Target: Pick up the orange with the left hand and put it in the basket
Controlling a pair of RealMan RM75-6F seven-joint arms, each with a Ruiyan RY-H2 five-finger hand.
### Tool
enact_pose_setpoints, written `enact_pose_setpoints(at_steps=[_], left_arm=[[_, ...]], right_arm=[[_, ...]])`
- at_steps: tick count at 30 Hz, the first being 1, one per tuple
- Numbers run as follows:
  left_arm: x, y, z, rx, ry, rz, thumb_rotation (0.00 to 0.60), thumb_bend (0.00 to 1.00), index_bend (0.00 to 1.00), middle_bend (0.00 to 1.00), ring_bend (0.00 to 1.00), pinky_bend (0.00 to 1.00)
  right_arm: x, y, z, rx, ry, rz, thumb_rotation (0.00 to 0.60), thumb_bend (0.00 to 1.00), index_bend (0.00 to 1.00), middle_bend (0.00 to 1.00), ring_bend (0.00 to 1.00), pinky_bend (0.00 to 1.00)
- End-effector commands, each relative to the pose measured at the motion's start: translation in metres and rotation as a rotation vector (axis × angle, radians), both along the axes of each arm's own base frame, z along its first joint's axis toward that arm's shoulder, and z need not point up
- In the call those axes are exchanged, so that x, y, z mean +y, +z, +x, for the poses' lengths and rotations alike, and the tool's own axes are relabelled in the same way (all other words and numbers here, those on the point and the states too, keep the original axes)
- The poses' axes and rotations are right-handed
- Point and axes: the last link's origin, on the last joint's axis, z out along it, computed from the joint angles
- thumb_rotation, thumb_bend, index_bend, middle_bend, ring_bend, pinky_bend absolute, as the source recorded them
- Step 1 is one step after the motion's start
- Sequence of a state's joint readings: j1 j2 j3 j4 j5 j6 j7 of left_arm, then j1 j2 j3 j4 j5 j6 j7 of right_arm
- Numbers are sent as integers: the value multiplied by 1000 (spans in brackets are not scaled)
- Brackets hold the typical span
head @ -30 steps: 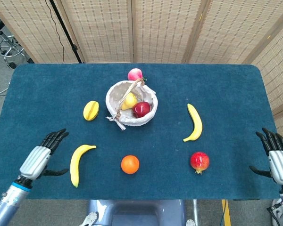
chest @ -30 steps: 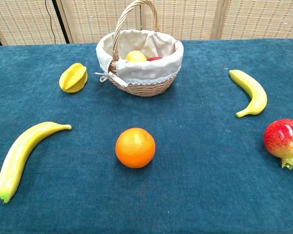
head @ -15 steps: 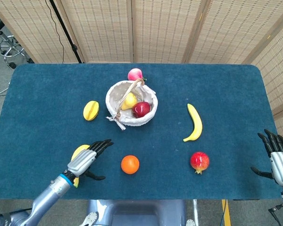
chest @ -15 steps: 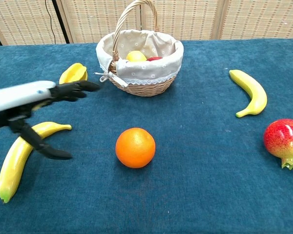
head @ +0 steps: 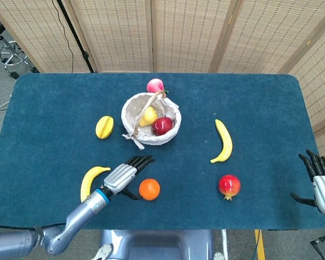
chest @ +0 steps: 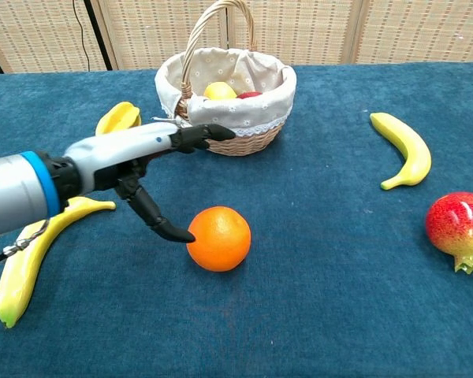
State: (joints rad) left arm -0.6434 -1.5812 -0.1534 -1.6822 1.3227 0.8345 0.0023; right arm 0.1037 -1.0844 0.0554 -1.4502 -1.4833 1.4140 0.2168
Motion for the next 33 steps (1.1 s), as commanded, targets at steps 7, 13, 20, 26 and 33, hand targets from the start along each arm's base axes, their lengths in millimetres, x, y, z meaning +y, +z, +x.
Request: enact_pose_setpoints(at_steps=[7,13,20,26,33], left_arm=[[-3,-25,15,-19,36,-94,600,0,5,0,0,100],[-3,-36,13,-19,69,-131,600,0,40,0,12,188],[6,-58,3,-40,132,-83,600,365,390,307,293,387],[10,-62,-2,-55,161,24,600,511,631,515,467,497],[18,-28,2,-83,96,149,600,511,638,517,472,499]], right_arm=[[1,3,-3,-5,-7,-7,600,0,77,0,0,0],[1,8,-5,-11,-12,-19,600,0,77,0,0,0],[7,13,-6,-19,-6,-29,600,0,77,0,0,0],[11,15,-2,-34,14,-28,600,0,79,0,0,0],[11,10,-2,-41,10,-18,600,0,84,0,0,0]])
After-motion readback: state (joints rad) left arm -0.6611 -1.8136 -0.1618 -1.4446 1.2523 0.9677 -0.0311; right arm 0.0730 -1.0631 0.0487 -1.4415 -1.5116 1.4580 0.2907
